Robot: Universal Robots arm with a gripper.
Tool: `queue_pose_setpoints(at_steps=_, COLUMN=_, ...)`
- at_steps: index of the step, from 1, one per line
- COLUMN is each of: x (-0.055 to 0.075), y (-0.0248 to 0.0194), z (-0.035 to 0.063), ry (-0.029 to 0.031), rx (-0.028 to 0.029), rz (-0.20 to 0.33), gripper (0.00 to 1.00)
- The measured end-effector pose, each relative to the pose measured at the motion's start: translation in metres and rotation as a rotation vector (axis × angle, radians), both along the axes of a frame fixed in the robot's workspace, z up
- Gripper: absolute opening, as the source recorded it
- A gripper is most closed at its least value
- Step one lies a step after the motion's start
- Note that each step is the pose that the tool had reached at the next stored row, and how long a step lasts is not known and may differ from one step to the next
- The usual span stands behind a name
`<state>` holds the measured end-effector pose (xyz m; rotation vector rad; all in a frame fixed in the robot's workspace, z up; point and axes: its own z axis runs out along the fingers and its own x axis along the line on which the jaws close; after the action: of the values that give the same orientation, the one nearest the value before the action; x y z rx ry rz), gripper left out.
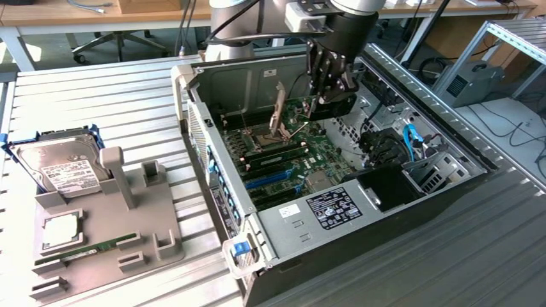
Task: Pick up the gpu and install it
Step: 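Insert the gpu into the slot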
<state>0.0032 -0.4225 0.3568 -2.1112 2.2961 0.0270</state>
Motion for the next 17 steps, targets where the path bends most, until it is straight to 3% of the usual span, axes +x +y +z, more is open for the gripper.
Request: queue_pose_setpoints(at_steps=17, x=0.0, y=0.0, z=0.0, ry=0.0, rx=0.0, rz=0.092, gripper=0.27)
